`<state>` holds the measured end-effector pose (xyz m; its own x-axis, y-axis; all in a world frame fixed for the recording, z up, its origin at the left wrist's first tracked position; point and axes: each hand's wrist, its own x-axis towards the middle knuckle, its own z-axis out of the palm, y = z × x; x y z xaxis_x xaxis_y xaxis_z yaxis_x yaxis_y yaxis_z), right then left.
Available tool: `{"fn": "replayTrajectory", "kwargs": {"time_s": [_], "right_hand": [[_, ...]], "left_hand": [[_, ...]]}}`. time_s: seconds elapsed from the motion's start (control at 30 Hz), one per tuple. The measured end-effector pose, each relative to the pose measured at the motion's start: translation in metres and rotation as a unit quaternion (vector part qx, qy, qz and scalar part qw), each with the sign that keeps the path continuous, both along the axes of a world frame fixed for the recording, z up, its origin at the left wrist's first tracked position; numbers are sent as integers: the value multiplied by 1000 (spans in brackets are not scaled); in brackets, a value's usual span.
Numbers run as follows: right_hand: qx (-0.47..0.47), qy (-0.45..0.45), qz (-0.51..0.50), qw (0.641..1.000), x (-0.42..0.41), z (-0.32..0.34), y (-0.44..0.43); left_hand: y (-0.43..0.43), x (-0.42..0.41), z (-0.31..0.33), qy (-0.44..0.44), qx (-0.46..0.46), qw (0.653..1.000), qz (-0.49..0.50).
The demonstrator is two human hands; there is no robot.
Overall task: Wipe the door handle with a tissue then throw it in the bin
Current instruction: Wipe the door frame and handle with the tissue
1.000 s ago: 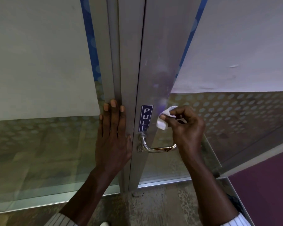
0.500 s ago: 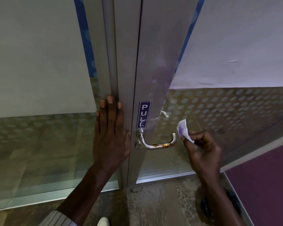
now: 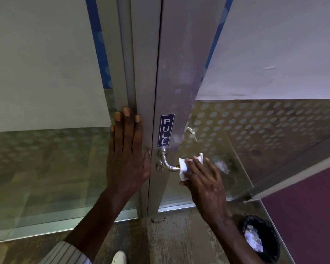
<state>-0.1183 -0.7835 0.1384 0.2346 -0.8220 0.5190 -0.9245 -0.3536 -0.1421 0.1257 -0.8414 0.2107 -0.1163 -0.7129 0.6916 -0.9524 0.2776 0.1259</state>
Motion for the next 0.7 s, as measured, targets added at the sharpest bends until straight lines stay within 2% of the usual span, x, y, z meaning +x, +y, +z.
{"fn": "replayTrajectory", "kwargs": {"time_s": [0.13,0.3,0.57,0.7], "right_hand": [[-16,-13,44,999,34,-5,-9],[-11,-10,0,1000,50,0,-17],[-63,75,30,995,-42,11,-13],[-65,85,59,992,-45,10,-16]], "left_hand": [[0,0,1,1,3,1000,2],[0,3,0,-5,8,1000,4],[1,4,2,-2,2,1000,-12],[2,2,2,1,1,1000,-9]]}}
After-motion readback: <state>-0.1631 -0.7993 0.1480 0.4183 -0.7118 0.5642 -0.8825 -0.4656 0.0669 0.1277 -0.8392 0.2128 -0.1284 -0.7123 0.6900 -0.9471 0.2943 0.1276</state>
